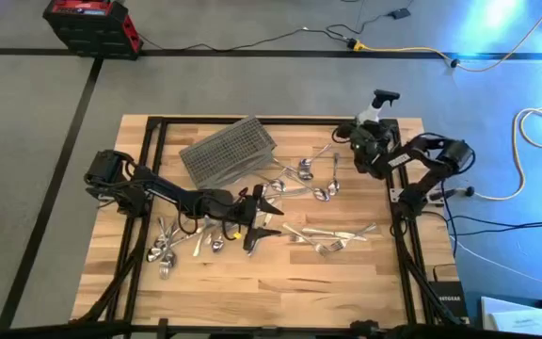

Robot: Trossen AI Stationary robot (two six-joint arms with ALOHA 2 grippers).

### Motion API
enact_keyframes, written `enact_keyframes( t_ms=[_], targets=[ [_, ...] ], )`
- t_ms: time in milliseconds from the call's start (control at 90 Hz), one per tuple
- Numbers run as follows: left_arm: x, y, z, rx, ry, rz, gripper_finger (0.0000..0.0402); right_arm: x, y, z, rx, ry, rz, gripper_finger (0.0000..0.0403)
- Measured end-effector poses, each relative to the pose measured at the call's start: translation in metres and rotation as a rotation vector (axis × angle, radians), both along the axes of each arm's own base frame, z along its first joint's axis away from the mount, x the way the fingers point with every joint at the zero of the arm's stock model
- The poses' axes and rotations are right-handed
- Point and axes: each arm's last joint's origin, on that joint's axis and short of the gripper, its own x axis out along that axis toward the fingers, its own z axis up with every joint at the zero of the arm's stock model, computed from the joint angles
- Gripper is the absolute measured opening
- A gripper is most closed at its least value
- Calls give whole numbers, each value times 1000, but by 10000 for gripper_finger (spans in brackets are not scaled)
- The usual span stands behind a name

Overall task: Sort silverware
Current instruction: Move the white spray bottle to the top right of the table

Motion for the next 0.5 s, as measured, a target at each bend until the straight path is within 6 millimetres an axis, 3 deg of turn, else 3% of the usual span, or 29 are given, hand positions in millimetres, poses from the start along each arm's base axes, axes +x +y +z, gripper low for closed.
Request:
enact_keyframes(
  t_ms=[500],
  targets=[
    [0, -2, -2, -13, 18, -5, 254, 10, 5, -8, -58, 61, -19, 273]
  ],
)
